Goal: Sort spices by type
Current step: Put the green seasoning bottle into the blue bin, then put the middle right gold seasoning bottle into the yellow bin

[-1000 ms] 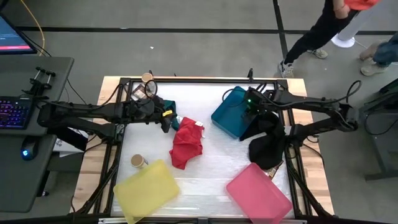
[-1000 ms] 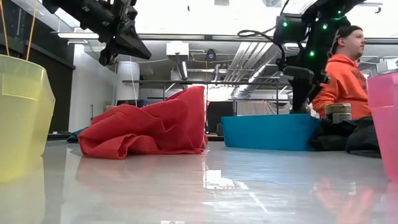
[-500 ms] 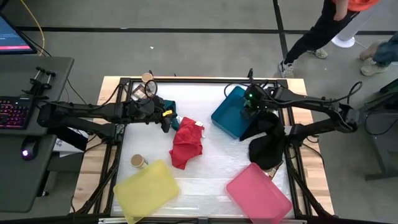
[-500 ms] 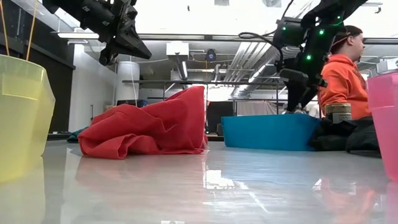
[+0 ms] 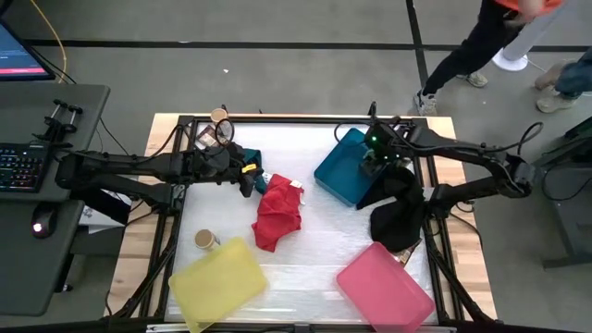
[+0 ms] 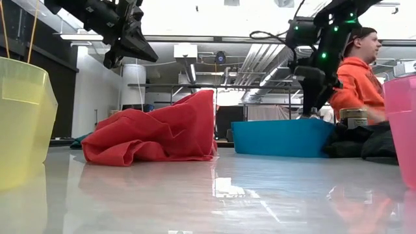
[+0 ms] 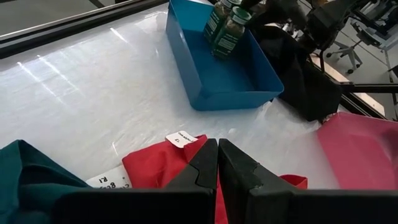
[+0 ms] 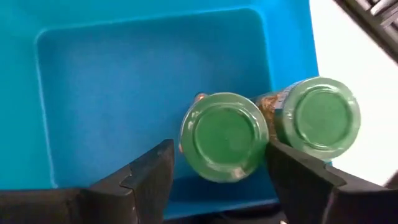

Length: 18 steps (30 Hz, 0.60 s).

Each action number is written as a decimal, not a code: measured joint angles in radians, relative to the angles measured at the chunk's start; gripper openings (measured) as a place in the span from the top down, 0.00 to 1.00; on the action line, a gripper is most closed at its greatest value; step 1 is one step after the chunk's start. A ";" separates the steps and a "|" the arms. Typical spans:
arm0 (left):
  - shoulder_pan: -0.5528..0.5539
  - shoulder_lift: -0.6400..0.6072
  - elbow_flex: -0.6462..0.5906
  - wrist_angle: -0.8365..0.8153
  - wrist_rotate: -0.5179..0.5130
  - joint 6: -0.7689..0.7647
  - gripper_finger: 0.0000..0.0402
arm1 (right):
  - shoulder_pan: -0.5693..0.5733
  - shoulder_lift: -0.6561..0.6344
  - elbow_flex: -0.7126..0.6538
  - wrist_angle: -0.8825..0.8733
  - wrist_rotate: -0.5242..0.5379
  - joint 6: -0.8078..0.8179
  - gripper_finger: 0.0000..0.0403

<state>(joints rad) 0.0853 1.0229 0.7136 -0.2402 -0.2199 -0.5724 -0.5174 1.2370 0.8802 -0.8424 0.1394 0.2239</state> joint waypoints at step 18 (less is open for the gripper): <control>0.000 0.000 0.000 -0.003 0.000 0.001 1.00 | -0.099 -0.047 0.118 -0.330 0.236 0.190 0.39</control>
<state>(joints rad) 0.0854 1.0229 0.7136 -0.2432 -0.2199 -0.5712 -0.6167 1.1905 0.9980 -1.1727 0.3755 0.4140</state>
